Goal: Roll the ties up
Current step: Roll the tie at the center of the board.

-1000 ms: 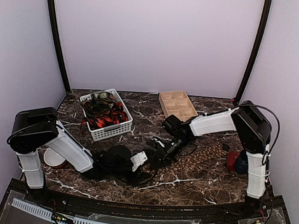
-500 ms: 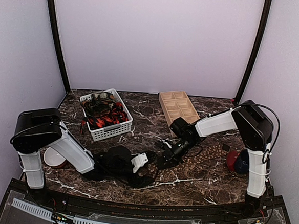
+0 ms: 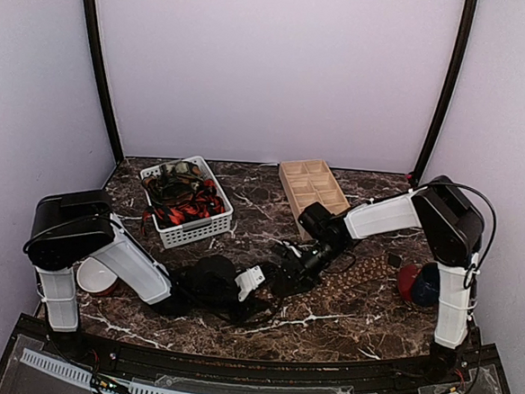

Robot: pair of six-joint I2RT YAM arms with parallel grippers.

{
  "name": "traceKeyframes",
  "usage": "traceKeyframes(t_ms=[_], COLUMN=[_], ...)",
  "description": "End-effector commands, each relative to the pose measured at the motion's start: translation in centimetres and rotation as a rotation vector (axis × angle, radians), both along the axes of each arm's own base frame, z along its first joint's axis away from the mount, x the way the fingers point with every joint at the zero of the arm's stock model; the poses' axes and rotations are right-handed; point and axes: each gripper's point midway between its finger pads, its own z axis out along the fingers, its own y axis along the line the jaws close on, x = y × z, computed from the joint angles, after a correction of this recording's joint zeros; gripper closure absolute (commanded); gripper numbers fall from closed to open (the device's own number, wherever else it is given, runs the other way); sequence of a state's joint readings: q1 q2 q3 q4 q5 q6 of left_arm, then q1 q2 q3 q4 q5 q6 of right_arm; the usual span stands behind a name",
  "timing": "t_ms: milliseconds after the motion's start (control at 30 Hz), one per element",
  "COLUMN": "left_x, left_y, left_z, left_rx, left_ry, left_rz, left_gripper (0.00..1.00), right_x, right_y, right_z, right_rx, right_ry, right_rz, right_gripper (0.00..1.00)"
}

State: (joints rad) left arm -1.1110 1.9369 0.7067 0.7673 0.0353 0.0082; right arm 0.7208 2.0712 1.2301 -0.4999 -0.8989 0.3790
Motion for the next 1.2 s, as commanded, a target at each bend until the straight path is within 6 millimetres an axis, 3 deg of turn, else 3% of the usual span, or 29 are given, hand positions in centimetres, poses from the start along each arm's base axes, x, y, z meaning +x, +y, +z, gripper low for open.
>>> traceKeyframes(t_ms=[0, 200, 367, 433, 600, 700, 800, 967, 1167], left_x=[-2.3, -2.8, -2.6, -2.5, -2.5, -2.5, -2.5, -2.2, -2.3], left_y=[4.5, 5.0, 4.3, 4.3, 4.3, 4.5, 4.6, 4.2, 2.8], left_z=[-3.5, -4.0, -3.9, -4.0, -4.1, -4.2, -4.1, -2.8, -0.9], left_rx=[0.188, 0.214, 0.209, 0.209, 0.215, 0.218, 0.218, 0.187, 0.109], left_ry=[0.061, 0.075, 0.081, 0.082, 0.084, 0.086, 0.084, 0.045, 0.034], left_rz=[-0.015, -0.034, -0.032, -0.030, -0.028, -0.025, -0.022, -0.030, -0.063], left_gripper=[0.69, 0.67, 0.67, 0.66, 0.66, 0.66, 0.63, 0.40, 0.31], right_x=[1.2, 0.4, -1.8, -2.2, -2.9, -2.3, -1.6, -0.4, 0.4], right_y=[0.6, 2.9, 4.2, 3.9, 2.3, 1.9, 1.5, 0.4, -1.6], right_z=[2.0, 4.7, 4.0, 3.1, 0.3, -0.1, -0.2, -0.9, -2.8], right_rx=[0.003, 0.105, 0.109, 0.082, 0.002, -0.027, -0.034, -0.058, -0.127], right_ry=[-0.088, -0.067, -0.026, -0.016, 0.008, -0.019, -0.028, -0.041, -0.058], right_rz=[-0.027, 0.007, 0.082, 0.093, 0.081, 0.070, 0.048, 0.014, -0.015], right_gripper=[0.63, 0.57, 0.57, 0.59, 0.76, 1.00, 1.00, 1.00, 1.00])
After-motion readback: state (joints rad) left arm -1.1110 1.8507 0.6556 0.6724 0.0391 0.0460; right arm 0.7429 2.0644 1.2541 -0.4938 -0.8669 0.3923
